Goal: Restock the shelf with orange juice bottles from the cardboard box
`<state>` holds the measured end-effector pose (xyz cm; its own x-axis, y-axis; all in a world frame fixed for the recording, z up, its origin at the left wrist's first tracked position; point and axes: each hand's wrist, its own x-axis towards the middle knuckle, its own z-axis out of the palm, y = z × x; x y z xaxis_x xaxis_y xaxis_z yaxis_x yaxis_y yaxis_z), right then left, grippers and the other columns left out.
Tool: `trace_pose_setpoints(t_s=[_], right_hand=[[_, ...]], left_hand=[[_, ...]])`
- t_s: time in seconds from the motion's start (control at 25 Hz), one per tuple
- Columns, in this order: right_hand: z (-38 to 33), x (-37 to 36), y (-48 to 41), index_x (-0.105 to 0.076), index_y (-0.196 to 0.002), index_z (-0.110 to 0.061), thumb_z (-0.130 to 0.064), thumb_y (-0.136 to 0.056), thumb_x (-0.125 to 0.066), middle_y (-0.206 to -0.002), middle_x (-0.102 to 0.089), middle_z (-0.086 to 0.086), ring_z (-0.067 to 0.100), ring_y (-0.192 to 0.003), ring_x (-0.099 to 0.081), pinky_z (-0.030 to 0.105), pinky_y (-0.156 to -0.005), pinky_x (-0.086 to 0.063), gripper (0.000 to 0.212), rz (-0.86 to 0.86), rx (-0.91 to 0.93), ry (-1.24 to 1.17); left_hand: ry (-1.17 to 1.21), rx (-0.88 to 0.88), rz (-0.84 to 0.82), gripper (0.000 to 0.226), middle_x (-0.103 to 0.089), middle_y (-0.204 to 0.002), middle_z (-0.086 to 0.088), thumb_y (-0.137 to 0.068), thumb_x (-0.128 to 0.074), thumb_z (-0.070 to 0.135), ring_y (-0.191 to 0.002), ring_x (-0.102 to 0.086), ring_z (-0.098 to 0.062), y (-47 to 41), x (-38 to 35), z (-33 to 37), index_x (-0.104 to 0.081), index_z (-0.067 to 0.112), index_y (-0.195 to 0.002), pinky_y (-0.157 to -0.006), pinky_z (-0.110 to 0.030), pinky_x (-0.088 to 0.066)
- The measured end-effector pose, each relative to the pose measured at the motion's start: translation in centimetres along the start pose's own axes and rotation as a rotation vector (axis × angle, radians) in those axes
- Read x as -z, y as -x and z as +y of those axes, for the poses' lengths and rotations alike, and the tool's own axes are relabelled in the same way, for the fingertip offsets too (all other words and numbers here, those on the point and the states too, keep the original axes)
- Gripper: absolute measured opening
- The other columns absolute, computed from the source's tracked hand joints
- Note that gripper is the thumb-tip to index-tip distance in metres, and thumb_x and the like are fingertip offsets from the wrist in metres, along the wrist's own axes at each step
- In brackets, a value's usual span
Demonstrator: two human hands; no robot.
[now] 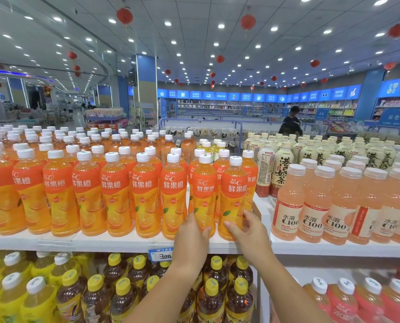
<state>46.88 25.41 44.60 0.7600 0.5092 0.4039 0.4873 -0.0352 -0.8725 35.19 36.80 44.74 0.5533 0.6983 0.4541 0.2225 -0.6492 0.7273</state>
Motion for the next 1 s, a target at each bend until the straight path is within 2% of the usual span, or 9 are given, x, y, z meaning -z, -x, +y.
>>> trace_pose_setpoints(t_s=[0.12, 0.28, 0.48, 0.68, 0.84, 0.88, 1.0], right_hand=[[0.0, 0.1, -0.2, -0.053, -0.106, -0.046, -0.028, -0.088, -0.076, -0.11, -0.061, -0.017, -0.006, -0.1, -0.06, 0.014, -0.082, -0.049, 0.035, -0.005, 0.015, 0.022], [0.8, -0.1, -0.3, -0.061, -0.122, -0.035, -0.035, -0.087, -0.075, -0.12, -0.065, -0.011, 0.006, -0.108, -0.064, 0.03, -0.092, -0.056, 0.037, 0.01, 0.027, 0.041], [0.3, -0.1, -0.1, -0.062, -0.117, -0.034, -0.033, -0.087, -0.076, -0.112, -0.066, -0.016, 0.006, -0.103, -0.066, 0.026, -0.088, -0.054, 0.033, 0.017, 0.026, 0.041], [0.0, -0.5, 0.0, -0.066, -0.12, -0.027, -0.033, -0.084, -0.078, -0.11, -0.069, -0.017, 0.005, -0.101, -0.067, 0.033, -0.09, -0.058, 0.038, 0.044, 0.029, 0.035], [0.8, -0.1, 0.1, -0.062, -0.124, -0.027, -0.041, -0.083, -0.077, -0.115, -0.069, -0.011, 0.008, -0.105, -0.067, 0.038, -0.095, -0.056, 0.045, -0.015, 0.0, 0.058], [1.2, -0.1, 0.3, -0.061, -0.127, -0.026, -0.043, -0.084, -0.075, -0.118, -0.069, -0.009, 0.01, -0.108, -0.066, 0.038, -0.096, -0.055, 0.048, -0.022, 0.017, 0.094], [1.4, -0.2, 1.1, -0.056, -0.133, -0.028, -0.052, -0.087, -0.066, -0.127, -0.064, -0.009, 0.013, -0.118, -0.06, 0.039, -0.1, -0.051, 0.053, -0.039, 0.054, 0.188]], left_hand=[[0.003, 0.005, 0.011, 0.036, -0.069, -0.105, 0.003, -0.094, -0.069, 0.028, -0.098, -0.069, -0.016, 0.0, -0.3, 0.0, -0.055, 0.015, -0.125, -0.078, -0.024, -0.055], [0.022, 0.019, 0.021, 0.036, -0.069, -0.109, 0.003, -0.095, -0.068, 0.027, -0.103, -0.068, -0.018, 0.1, -0.5, 0.1, -0.054, 0.018, -0.127, -0.084, -0.03, -0.057], [0.035, 0.052, 0.027, 0.036, -0.068, -0.113, 0.002, -0.096, -0.067, 0.028, -0.105, -0.067, -0.018, 0.2, -0.5, 0.4, -0.055, 0.017, -0.128, -0.085, -0.029, -0.055], [-0.021, 0.068, -0.033, 0.035, -0.069, -0.109, 0.0, -0.094, -0.068, 0.034, -0.101, -0.068, -0.02, 0.3, -0.1, 0.0, -0.058, 0.015, -0.122, -0.083, -0.031, -0.056], [-0.023, 0.048, -0.096, 0.036, -0.066, -0.107, 0.003, -0.095, -0.063, 0.037, -0.1, -0.066, -0.019, 1.3, 0.8, -0.1, -0.053, 0.02, -0.125, -0.086, -0.035, -0.057], [-0.022, 0.034, -0.107, 0.036, -0.064, -0.111, 0.003, -0.097, -0.06, 0.038, -0.104, -0.065, -0.02, 1.8, 1.1, -0.3, -0.052, 0.021, -0.128, -0.088, -0.036, -0.056], [-0.032, 0.053, -0.145, 0.054, -0.055, -0.14, 0.001, -0.102, -0.046, 0.046, -0.13, -0.053, -0.022, 3.5, 2.9, 0.0, -0.04, 0.019, -0.148, -0.103, -0.038, -0.048]])
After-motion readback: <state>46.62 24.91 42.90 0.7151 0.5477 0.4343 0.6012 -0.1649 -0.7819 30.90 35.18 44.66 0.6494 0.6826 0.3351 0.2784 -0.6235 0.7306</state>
